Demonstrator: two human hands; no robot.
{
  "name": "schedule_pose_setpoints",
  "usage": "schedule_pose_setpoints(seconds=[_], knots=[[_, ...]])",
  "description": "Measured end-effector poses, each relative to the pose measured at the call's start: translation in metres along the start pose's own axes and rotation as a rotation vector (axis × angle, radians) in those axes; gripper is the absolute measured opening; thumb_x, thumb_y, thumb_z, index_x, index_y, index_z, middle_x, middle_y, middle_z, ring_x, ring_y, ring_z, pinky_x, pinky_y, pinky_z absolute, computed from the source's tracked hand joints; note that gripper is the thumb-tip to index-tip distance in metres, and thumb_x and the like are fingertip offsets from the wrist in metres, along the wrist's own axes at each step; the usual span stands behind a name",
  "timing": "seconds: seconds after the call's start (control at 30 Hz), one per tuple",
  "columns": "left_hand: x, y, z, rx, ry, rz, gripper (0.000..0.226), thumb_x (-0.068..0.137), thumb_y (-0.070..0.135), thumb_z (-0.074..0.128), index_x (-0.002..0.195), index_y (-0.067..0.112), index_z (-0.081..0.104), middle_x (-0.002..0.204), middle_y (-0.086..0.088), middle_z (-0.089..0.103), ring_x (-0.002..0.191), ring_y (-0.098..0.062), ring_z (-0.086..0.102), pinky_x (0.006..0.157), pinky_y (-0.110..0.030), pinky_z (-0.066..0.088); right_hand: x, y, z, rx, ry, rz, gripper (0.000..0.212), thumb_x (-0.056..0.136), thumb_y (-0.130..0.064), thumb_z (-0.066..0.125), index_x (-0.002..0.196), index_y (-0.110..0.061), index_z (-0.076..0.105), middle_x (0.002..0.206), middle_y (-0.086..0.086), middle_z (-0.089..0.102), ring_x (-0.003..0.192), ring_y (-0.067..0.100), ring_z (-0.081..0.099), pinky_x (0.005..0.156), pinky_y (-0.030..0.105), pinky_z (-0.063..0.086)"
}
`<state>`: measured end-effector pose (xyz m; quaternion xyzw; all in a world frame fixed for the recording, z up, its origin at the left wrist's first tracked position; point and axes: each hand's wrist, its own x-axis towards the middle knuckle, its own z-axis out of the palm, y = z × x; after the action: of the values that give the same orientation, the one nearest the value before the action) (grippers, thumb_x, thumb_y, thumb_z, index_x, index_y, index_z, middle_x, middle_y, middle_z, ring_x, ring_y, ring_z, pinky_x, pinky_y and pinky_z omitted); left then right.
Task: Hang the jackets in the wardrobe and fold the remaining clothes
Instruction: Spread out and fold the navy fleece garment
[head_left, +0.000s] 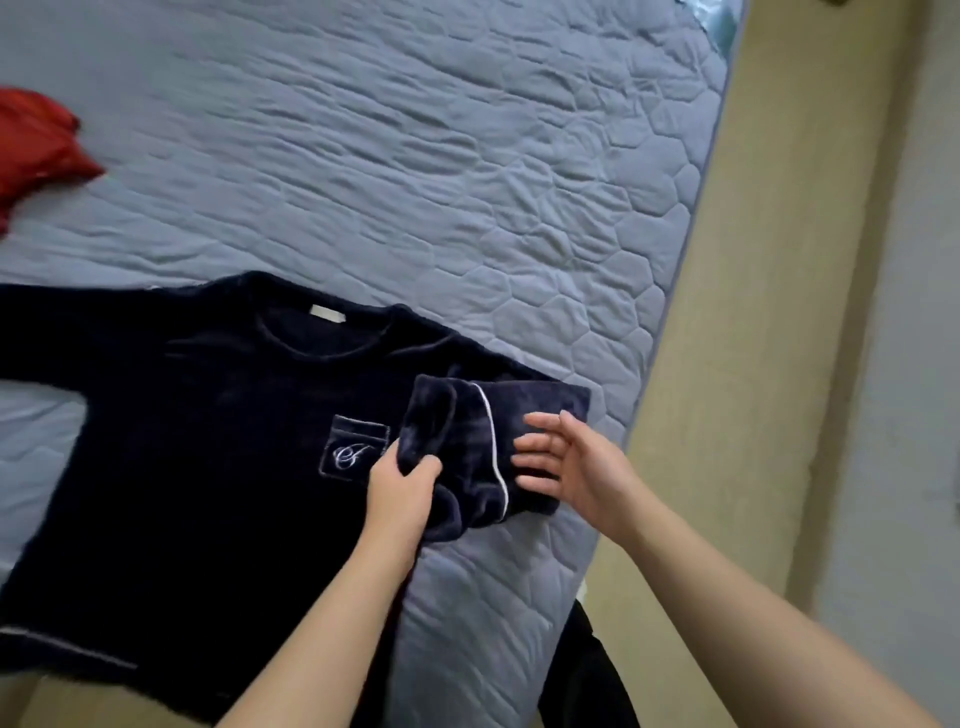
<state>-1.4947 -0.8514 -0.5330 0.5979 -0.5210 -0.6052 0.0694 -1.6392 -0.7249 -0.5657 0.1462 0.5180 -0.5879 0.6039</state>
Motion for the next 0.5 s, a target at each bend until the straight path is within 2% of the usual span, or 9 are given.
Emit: schedule_pose_setpoints(seconds=[0.07,0.13,0.2,0.27,0.33,0.4,0.43,0.5], knots=[[0.01,-0.006,-0.08,-0.022,0.183,-0.056,0.017,0.085,0.003,0.053,0.085,0.018,0.061,0.079,-0.002,0.063,0.078,-0.02,0.059,0.073,-0.031,0.046,0.014,0.014,0.045,-0.128,0.012,0.003,0.031,0.102,-0.03,0.033,0.104,-0.015,0.061,0.08,0.002,0.071,0.073,0.017,0.067,0.066,0.033,0.055],[0.022,-0.029,-0.161,0.125,0.342,-0.135,0.019,0.085,0.007,0.055,0.102,0.013,0.06,0.091,-0.008,0.064,0.091,-0.029,0.06,0.081,-0.036,0.047,0.03,0.031,0.086,-0.239,0.026,0.019,0.027,0.1,-0.026,0.036,0.102,-0.016,0.061,0.08,0.001,0.07,0.072,0.016,0.066,0.066,0.032,0.053],[0.034,-0.061,-0.227,0.418,0.472,-0.289,0.048,0.083,0.013,0.062,0.128,0.01,0.046,0.119,-0.018,0.057,0.111,-0.039,0.052,0.092,-0.044,0.043,0.045,0.051,0.116,-0.358,0.046,0.039,0.021,0.098,-0.023,0.041,0.1,-0.016,0.061,0.08,0.002,0.069,0.07,0.016,0.065,0.065,0.03,0.051],[0.039,-0.091,-0.263,0.588,0.518,-0.37,0.068,0.081,0.018,0.067,0.14,0.011,0.034,0.138,-0.02,0.041,0.122,-0.041,0.042,0.095,-0.049,0.04,0.06,0.068,0.134,-0.522,0.08,0.035,0.017,0.098,-0.018,0.045,0.099,-0.014,0.062,0.081,0.003,0.067,0.069,0.016,0.063,0.063,0.028,0.049],[0.043,-0.117,-0.266,0.564,0.461,-0.326,0.055,0.081,0.018,0.066,0.132,0.014,0.044,0.131,-0.012,0.049,0.112,-0.032,0.051,0.086,-0.042,0.045,0.077,0.08,0.139,-0.716,0.158,0.008,0.013,0.097,-0.013,0.048,0.097,-0.013,0.061,0.086,0.004,0.064,0.068,0.014,0.059,0.062,0.027,0.047],[0.046,-0.138,-0.242,0.411,0.289,-0.359,0.024,0.083,0.016,0.06,0.107,0.017,0.06,0.107,-0.002,0.065,0.091,-0.021,0.059,0.075,-0.032,0.047,0.096,0.082,0.132,-0.922,0.23,-0.057,0.014,0.094,-0.007,0.048,0.098,-0.014,0.06,0.095,0.007,0.062,0.071,0.015,0.058,0.062,0.027,0.047],[0.047,-0.146,-0.224,0.276,0.199,-0.417,0.013,0.085,0.015,0.058,0.096,0.017,0.063,0.1,-0.002,0.068,0.086,-0.02,0.062,0.071,-0.031,0.05,0.105,0.079,0.126,-1.043,0.254,-0.102,0.017,0.092,-0.006,0.049,0.1,-0.015,0.06,0.102,0.008,0.062,0.078,0.018,0.06,0.066,0.029,0.049],[0.048,-0.152,-0.182,-0.066,0.038,-0.568,0.012,0.091,0.012,0.053,0.095,0.009,0.064,0.098,-0.008,0.069,0.087,-0.021,0.064,0.066,-0.03,0.051,0.119,0.064,0.117,-1.267,0.298,-0.205,0.025,0.087,-0.007,0.055,0.111,-0.015,0.06,0.117,0.007,0.061,0.099,0.022,0.061,0.085,0.034,0.049]])
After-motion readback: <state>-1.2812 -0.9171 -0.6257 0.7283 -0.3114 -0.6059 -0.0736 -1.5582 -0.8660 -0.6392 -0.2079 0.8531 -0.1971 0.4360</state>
